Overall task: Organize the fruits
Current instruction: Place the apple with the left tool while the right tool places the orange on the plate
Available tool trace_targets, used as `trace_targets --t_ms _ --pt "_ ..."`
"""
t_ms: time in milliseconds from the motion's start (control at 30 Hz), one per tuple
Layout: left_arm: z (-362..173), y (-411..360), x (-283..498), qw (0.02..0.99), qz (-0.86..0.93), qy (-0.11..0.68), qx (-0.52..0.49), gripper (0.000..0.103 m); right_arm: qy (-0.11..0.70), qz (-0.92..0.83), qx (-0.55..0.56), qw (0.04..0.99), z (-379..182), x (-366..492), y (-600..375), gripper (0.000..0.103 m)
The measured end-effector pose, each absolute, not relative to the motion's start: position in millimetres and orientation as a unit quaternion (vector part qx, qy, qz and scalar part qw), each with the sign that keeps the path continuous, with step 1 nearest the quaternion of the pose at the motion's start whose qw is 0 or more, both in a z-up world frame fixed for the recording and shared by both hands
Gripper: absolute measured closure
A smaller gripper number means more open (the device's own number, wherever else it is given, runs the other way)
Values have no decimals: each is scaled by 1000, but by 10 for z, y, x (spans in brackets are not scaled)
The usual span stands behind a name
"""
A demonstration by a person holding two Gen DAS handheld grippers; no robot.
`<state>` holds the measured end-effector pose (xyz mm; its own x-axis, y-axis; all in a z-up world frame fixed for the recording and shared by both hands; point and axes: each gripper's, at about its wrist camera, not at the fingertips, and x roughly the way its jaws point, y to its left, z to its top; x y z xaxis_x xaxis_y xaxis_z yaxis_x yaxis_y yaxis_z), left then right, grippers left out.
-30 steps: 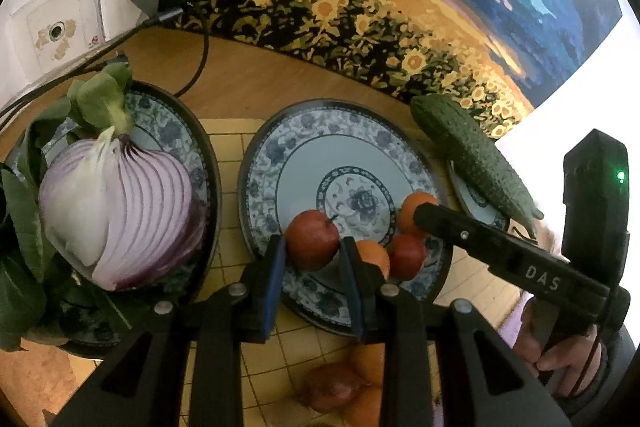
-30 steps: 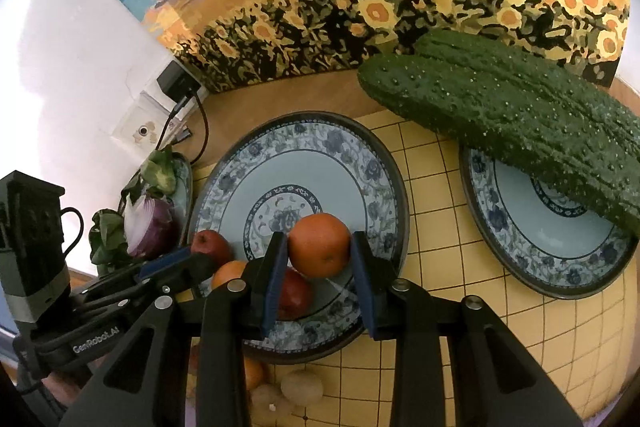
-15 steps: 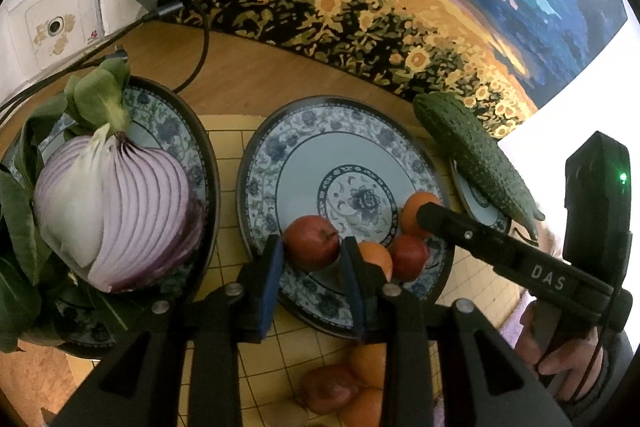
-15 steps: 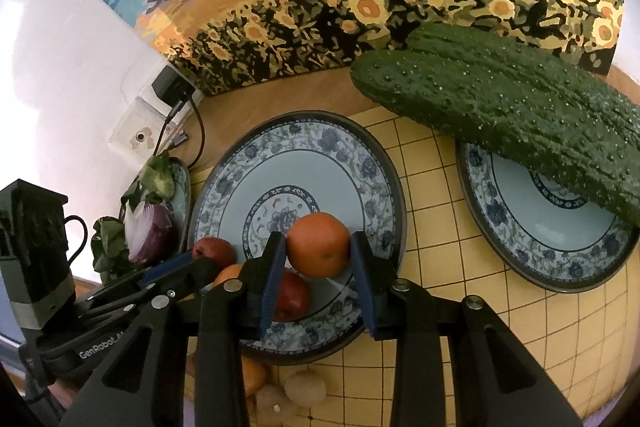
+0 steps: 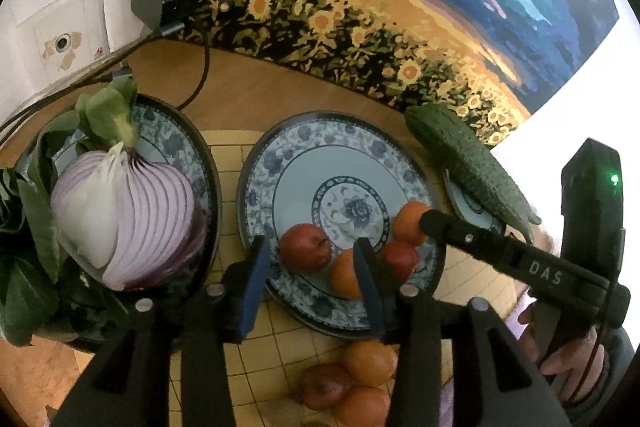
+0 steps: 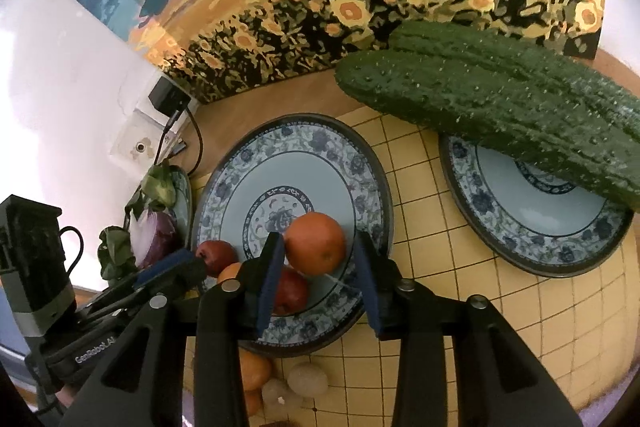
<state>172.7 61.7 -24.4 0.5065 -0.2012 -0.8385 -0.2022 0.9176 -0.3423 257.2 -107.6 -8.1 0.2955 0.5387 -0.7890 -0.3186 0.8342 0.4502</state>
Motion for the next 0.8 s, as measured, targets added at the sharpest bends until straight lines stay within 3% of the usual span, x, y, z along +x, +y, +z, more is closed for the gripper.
trace_targets --t_ms 167,333,567,800 --pt "-103 568 1662 862 -3 473 -184 43 520 255 126 805 -66 2571 -1200 66" --pt "7 623 1593 868 3 453 -204 42 508 256 118 814 53 2518 -1244 64" --pt "148 650 1451 875 4 443 -195 41 490 269 107 822 225 2337 -1235 42" --pt "148 572 1219 872 -1 449 -194 33 486 282 94 822 250 2065 -1285 39"
